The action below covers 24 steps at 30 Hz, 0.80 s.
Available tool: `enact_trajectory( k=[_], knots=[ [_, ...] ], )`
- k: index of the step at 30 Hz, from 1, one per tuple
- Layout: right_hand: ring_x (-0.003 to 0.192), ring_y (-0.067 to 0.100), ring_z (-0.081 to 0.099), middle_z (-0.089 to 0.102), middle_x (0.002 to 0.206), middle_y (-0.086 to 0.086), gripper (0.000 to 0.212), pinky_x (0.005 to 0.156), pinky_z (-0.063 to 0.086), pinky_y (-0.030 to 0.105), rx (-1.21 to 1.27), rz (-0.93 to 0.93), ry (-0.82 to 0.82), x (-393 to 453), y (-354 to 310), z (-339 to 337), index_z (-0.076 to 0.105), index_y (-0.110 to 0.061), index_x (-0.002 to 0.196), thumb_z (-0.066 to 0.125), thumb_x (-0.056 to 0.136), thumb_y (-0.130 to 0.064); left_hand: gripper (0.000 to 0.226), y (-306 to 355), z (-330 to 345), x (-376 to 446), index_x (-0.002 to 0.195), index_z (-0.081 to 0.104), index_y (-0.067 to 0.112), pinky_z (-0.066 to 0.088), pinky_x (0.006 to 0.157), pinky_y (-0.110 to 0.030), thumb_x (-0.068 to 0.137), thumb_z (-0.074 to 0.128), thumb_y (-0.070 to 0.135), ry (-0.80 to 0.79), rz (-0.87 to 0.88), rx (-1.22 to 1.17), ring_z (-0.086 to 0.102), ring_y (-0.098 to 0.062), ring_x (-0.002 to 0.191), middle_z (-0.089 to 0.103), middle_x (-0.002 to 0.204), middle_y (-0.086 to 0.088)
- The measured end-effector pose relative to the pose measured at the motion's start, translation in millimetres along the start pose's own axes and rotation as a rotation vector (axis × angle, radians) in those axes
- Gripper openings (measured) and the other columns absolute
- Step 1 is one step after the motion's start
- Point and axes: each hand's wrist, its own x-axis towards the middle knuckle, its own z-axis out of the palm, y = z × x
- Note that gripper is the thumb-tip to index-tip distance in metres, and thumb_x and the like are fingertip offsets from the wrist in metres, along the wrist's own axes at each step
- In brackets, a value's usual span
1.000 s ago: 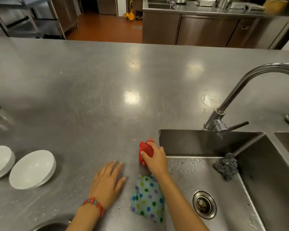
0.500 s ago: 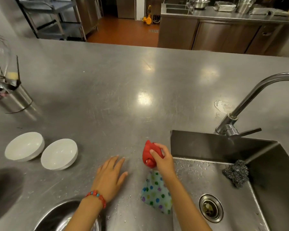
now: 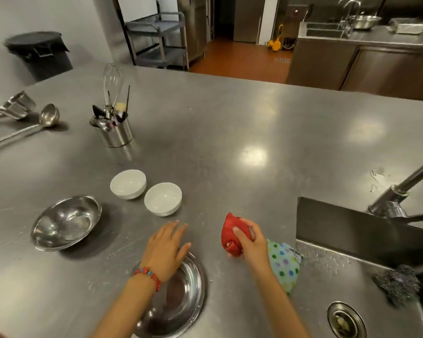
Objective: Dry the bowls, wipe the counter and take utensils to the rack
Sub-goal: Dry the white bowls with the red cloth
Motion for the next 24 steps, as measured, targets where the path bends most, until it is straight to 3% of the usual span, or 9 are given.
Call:
enact_trajectory(
  k=[3,7,12,14,17,21,24],
  knots=[
    [0.084,0.019,0.061,0.058,0.100,-0.001,0.025,0.043,0.052,0.021,-0.012,0.001,-0.033,0,-2,27,0.058,-0.027,0.098,0.063,0.085,-0.007,0.053,-27,-10,3,0.141,0.030,0.020,0.024,0.111,-0.035,0.094,0.040,0.041,0.040,-0.019,-0.023,0.026,-0.019,0.137,0.029,0.149,-0.004],
    [0.064,0.005,0.064,0.060,0.094,0.000,0.027,0.039,0.048,0.017,0.004,-0.049,0.017,7,1,67,0.058,-0.024,0.091,0.062,0.083,0.001,0.053,-70,-20,19,0.141,0.029,0.020,0.025,0.112,-0.036,0.094,0.039,0.041,0.053,-0.012,-0.037,0.026,-0.020,0.136,0.028,0.149,-0.005],
    [0.083,0.016,0.061,0.061,0.097,-0.001,0.026,0.057,0.057,0.024,-0.075,-0.056,0.157,22,20,118,0.058,-0.029,0.088,0.065,0.082,-0.004,0.054,-132,-24,53,0.141,0.029,0.018,0.026,0.112,-0.036,0.094,0.039,0.041,0.022,0.042,-0.057,0.027,-0.021,0.137,0.030,0.149,-0.006],
    [0.081,0.011,0.060,0.060,0.094,-0.004,0.025,0.052,0.054,0.017,-0.096,-0.052,0.205,27,26,138,0.058,-0.032,0.087,0.066,0.082,-0.008,0.053,-152,-22,66,0.140,0.031,0.016,0.025,0.111,-0.034,0.094,0.040,0.040,0.011,0.047,-0.117,0.029,-0.020,0.136,0.034,0.147,-0.005],
    [0.078,0.006,0.058,0.057,0.089,-0.013,0.025,0.051,0.052,0.013,-0.087,-0.044,0.255,33,34,162,0.057,-0.034,0.087,0.065,0.083,-0.010,0.052,-170,-16,80,0.138,0.035,0.012,0.025,0.109,-0.032,0.093,0.047,0.034,-0.022,-0.021,-0.369,0.035,-0.022,0.132,0.040,0.144,-0.009],
    [0.082,0.008,0.059,0.058,0.092,-0.012,0.025,0.063,0.054,0.023,-0.088,-0.014,0.323,34,47,175,0.058,-0.035,0.087,0.067,0.082,-0.012,0.058,-176,-5,99,0.139,0.032,0.009,0.033,0.108,-0.039,0.090,0.054,0.031,-0.103,-0.204,-0.740,0.043,-0.026,0.127,0.042,0.142,-0.014],
    [0.086,0.010,0.058,0.057,0.096,-0.011,0.026,0.063,0.053,0.023,-0.110,0.005,0.376,33,54,173,0.058,-0.038,0.089,0.068,0.081,-0.016,0.060,-171,2,114,0.141,0.027,0.013,0.046,0.095,-0.048,0.090,0.055,0.026,-0.196,-0.395,-1.111,0.054,-0.028,0.112,0.043,0.138,-0.010]
  ],
)
